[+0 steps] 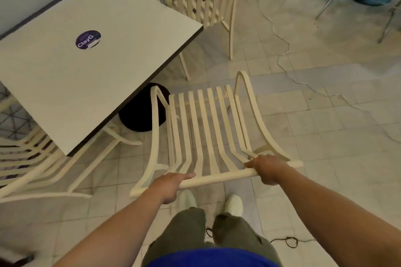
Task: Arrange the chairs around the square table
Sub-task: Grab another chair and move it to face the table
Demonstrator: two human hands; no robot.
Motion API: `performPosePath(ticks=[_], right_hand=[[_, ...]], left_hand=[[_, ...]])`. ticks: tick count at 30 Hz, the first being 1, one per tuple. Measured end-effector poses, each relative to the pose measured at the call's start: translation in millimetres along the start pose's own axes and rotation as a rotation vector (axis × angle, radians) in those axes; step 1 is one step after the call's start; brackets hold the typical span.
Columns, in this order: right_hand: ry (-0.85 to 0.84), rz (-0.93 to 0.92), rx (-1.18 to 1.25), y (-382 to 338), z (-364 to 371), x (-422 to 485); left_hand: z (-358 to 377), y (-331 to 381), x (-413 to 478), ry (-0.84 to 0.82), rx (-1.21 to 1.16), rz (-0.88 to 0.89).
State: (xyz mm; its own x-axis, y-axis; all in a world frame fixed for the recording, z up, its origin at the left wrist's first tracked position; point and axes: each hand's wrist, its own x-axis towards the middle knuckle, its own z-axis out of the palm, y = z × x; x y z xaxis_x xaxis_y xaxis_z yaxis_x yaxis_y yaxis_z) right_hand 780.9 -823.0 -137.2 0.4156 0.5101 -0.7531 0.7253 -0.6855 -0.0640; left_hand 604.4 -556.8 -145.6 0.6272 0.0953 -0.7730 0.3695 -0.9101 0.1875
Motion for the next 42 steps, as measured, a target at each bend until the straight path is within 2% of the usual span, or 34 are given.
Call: performPosePath(ticks=[9, 18, 24, 30, 36, 42], right_hand=[[0.005, 0.051, -0.061, 21.5, -18.9, 15.0], [0.005, 0.116, 0.075, 26.4, -11.9, 21.2], [0.023, 0.063, -0.005, 41.0, -21.3, 26.1], [0.008, -0.011, -0.105, 84.6, -46.8, 43.8], [0.002, -0.209, -0.258, 131.9, -71.5, 57.5], [-0.018, -0.319, -0.318, 164.2, -88.3, 71.6]], left_hand=[[-12.5, 14.1, 13.0, -0.073, -0.084, -0.001], [-13.8, 1.9, 21.0, -0.167, -0.164, 0.041], [-17.6, 16.2, 22.4, -0.130, -0.176, 0.033], [-27.6, 58.3, 33.2, -0.138, -0.221, -0.061], [-23.2, 107.7, 38.2, -0.107, -0.333, -0.145], [-13.4, 153.2, 37.0, -0.033, -0.416, -0.235]])
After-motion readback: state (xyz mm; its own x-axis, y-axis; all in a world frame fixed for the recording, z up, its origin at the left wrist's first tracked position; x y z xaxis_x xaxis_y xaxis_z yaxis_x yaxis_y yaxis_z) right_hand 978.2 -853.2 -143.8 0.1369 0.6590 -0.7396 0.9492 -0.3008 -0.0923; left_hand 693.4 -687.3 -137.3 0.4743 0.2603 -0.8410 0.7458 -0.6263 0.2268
